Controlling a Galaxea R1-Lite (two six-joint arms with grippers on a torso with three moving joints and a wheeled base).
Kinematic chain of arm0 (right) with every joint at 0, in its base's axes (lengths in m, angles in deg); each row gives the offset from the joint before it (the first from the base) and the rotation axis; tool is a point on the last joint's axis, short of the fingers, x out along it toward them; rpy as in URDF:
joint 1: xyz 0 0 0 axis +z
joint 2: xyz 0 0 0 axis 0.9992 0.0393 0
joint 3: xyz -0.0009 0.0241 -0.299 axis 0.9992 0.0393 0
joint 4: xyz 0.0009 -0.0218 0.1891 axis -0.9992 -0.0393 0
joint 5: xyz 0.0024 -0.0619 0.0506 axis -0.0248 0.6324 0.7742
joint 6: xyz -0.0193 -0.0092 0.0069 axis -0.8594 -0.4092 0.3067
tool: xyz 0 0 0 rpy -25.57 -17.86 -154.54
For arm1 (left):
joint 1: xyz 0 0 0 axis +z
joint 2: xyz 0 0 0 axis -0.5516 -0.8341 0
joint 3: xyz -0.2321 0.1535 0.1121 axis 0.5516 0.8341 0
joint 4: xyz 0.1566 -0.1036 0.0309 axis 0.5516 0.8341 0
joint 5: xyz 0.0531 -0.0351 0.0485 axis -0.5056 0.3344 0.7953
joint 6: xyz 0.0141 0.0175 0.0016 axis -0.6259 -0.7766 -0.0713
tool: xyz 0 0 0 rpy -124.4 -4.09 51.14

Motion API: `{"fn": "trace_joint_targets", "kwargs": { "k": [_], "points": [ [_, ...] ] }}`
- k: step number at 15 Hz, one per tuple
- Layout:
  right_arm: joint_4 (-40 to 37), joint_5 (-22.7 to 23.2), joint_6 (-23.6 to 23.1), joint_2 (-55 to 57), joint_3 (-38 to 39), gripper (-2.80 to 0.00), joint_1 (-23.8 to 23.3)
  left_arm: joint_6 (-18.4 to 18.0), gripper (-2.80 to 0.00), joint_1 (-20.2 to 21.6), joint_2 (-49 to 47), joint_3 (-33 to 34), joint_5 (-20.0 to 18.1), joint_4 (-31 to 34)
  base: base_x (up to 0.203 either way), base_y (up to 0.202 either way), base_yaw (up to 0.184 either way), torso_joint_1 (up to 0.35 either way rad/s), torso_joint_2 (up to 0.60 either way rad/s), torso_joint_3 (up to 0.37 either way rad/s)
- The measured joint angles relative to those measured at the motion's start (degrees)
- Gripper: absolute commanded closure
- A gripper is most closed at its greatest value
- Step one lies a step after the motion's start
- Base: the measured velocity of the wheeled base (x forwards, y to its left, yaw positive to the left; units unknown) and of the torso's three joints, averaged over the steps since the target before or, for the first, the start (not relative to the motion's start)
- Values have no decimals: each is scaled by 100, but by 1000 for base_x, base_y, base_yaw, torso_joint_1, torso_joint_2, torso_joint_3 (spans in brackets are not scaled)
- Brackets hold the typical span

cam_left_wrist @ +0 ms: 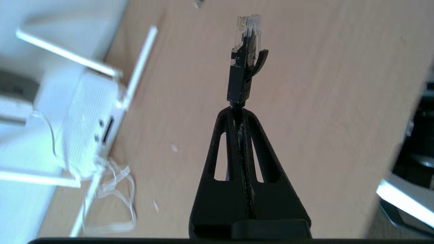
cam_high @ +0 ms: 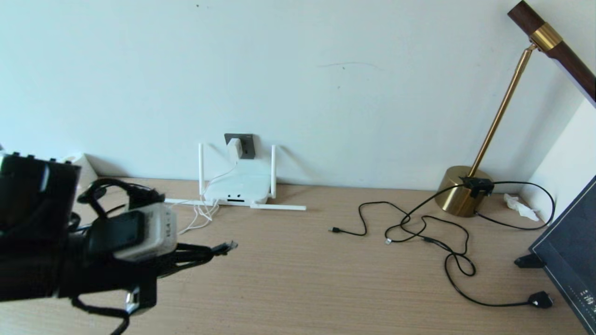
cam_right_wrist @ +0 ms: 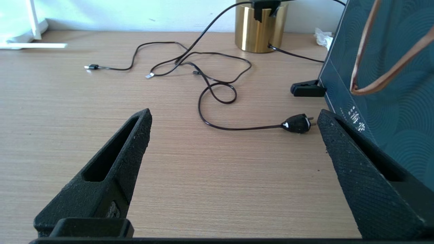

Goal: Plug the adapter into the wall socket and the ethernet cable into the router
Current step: Hand it to the other hand

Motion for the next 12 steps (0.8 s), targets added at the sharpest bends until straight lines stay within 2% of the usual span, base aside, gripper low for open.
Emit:
{"fn": "trace_joint_targets", "kwargs": {
  "k": [5, 8, 10, 12],
  "points": [
    [-20, 28, -216, 0, 0, -280, 0, -11, 0, -407, -392, -559, -380, 358, 0, 0, 0, 0, 0, 0],
    [-11, -7, -12, 0, 0, -280, 0, 320, 0, -603, -550, -1052, -471, 248, 0, 0, 0, 0, 0, 0],
    [-6, -16, 29, 0, 0, -280, 0, 406, 0, -746, -625, -1178, -193, -130, 0, 0, 0, 0, 0, 0],
    [-5, -20, 65, 0, 0, -280, 0, 465, 0, -992, -655, -1126, 432, -587, 0, 0, 0, 0, 0, 0]
  ]
}}
